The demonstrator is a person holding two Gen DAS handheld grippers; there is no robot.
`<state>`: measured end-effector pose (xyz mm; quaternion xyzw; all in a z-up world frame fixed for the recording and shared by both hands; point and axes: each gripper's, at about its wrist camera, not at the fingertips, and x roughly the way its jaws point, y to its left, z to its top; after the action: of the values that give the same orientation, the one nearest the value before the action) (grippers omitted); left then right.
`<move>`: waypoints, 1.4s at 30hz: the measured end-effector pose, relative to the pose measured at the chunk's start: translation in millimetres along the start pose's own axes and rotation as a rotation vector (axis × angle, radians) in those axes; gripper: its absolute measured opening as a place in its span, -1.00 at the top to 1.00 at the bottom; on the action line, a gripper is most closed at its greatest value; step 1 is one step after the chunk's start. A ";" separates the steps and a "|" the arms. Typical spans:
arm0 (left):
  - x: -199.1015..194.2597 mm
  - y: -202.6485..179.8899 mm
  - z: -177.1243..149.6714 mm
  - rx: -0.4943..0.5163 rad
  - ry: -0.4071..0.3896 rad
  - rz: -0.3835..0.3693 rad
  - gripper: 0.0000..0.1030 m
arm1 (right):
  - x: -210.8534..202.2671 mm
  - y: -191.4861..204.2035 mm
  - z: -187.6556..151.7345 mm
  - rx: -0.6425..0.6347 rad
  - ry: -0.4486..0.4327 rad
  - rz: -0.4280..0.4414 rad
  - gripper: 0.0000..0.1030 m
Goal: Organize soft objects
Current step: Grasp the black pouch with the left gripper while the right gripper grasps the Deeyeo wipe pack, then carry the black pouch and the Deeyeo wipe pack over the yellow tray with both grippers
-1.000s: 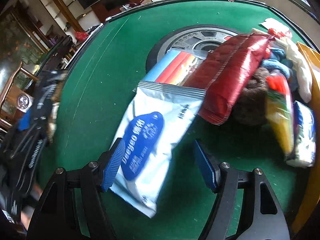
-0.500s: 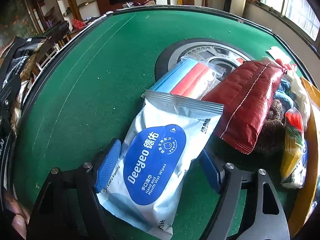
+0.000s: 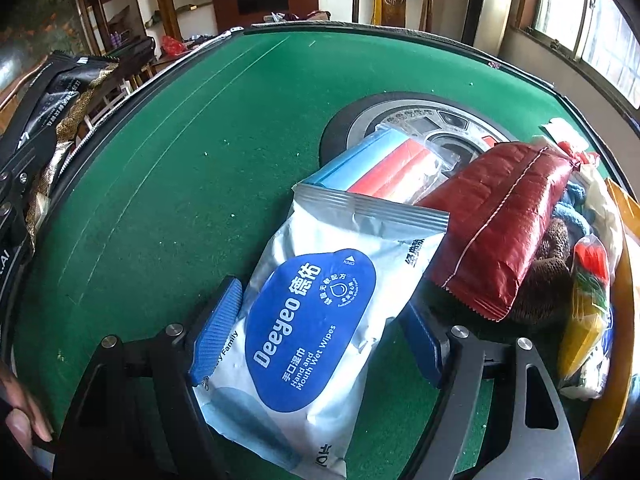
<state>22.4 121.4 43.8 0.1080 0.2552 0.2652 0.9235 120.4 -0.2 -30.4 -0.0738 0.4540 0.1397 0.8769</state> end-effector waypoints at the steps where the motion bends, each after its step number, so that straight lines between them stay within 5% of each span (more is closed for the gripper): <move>1: 0.1 0.8 0.2 -0.002 0.001 -0.005 0.22 | -0.6 0.4 -0.8 -0.002 -0.003 0.003 -0.51; 15: 5.1 -0.1 -0.4 0.014 0.037 -0.027 0.22 | -10.9 -10.5 -4.6 0.032 -0.019 0.106 -0.21; 21: 5.3 -0.2 -0.7 0.015 0.043 -0.027 0.21 | -7.1 -5.8 -1.3 0.004 -0.017 0.093 -0.28; 27: 6.4 1.2 -0.7 0.013 0.047 -0.033 0.21 | -2.4 16.9 -1.8 -0.110 -0.048 -0.016 -0.40; 33: 12.6 5.6 -0.4 -0.014 0.062 -0.072 0.21 | -7.7 -2.0 -1.1 -0.052 -0.034 0.071 -0.11; 42: 19.9 17.0 -0.1 -0.104 0.088 -0.179 0.22 | -35.6 -11.4 4.7 0.003 -0.143 0.172 -0.09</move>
<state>29.5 146.5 41.2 0.0249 0.2898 0.1990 0.9358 108.1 -16.2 1.4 -0.0231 0.3950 0.2187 0.8920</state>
